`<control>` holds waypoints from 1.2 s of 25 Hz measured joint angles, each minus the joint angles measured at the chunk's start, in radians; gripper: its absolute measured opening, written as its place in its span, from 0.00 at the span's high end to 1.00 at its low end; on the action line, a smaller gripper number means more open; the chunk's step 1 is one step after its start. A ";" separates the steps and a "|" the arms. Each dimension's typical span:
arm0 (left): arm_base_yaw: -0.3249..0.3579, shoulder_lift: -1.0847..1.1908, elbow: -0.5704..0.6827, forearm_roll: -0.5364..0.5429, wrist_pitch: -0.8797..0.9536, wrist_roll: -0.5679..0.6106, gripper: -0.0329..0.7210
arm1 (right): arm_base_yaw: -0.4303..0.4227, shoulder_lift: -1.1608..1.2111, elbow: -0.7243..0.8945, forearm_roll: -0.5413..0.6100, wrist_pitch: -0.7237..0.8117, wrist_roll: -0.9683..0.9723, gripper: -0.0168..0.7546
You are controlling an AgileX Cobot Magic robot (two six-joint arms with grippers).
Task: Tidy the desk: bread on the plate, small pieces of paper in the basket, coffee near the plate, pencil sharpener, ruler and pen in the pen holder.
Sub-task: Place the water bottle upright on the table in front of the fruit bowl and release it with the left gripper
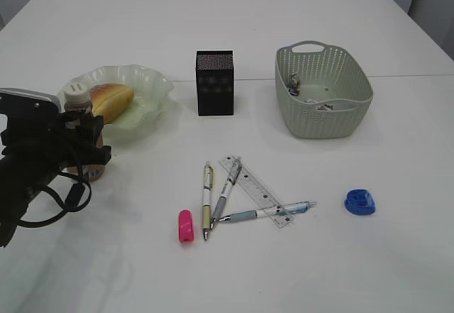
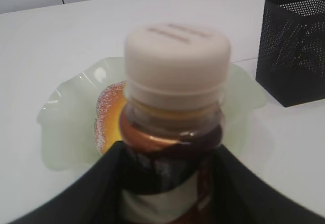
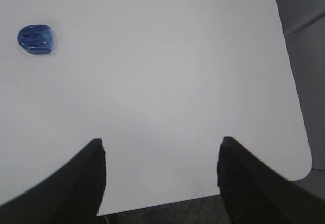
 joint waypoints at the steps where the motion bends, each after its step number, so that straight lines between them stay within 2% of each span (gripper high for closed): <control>1: 0.000 0.000 0.000 0.000 -0.002 0.000 0.46 | 0.000 0.000 0.000 0.000 0.000 0.000 0.28; 3: 0.000 0.000 0.000 0.000 -0.002 0.000 0.41 | 0.000 0.000 0.000 0.000 0.000 0.000 0.28; 6: 0.000 0.000 0.000 -0.004 -0.004 0.000 0.38 | 0.000 0.000 0.000 0.000 0.000 0.000 0.28; 13: 0.000 -0.011 0.036 -0.043 -0.010 0.000 0.38 | 0.000 0.000 0.000 0.000 0.002 0.000 0.28; 30: 0.000 -0.051 0.047 -0.036 0.040 0.000 0.37 | 0.000 0.000 0.000 0.000 0.025 0.000 0.28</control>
